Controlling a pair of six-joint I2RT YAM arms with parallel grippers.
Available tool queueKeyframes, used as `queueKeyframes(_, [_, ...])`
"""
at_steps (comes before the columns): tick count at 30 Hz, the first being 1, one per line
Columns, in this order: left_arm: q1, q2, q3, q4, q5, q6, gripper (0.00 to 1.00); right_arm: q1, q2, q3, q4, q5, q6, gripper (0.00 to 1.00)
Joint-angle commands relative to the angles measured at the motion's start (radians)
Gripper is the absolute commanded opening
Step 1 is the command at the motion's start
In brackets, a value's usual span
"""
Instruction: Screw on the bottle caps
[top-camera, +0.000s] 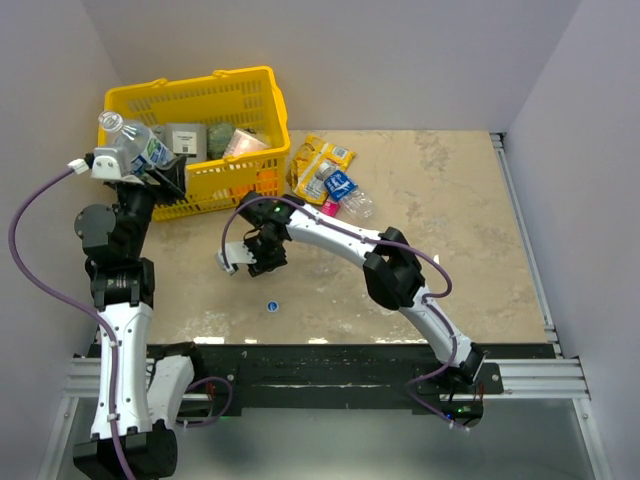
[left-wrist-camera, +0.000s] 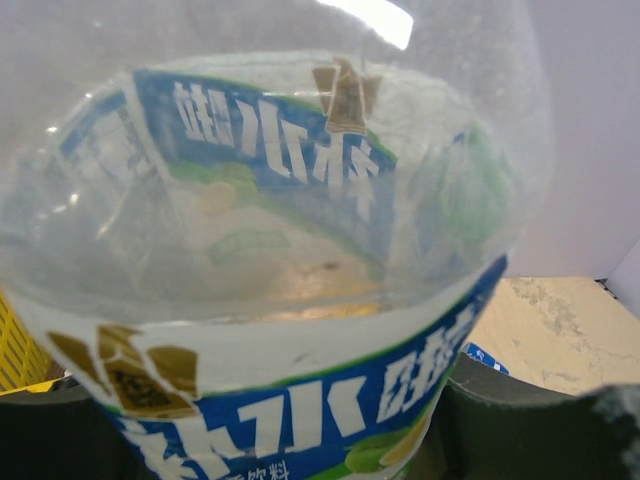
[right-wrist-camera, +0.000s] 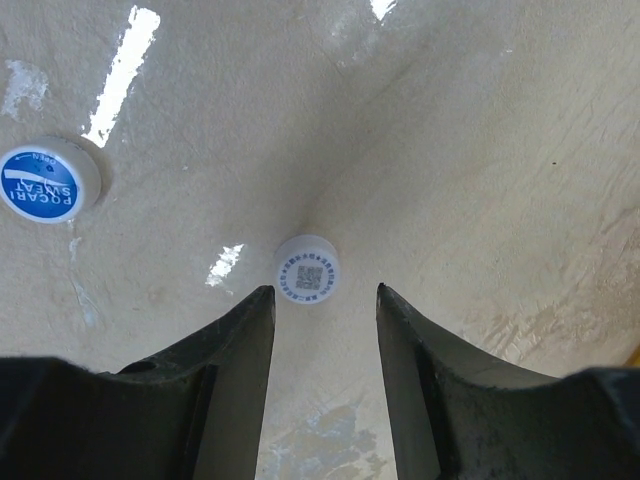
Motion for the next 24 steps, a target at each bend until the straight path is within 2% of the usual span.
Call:
queueKeyframes(1, [0.006,0.0,-0.005,0.029,0.016,-0.011,0.0,0.002,0.019,0.011,0.025,-0.012,0.02,0.48])
queueKeyframes(12, [0.007,0.002,-0.017,0.041,0.033,-0.021,0.0,0.007,0.036,0.005,0.034,-0.001,0.032,0.52])
queueKeyframes(24, [0.006,0.004,-0.032,0.045,0.041,-0.023,0.0,0.007,0.042,-0.015,0.039,0.02,0.04,0.47])
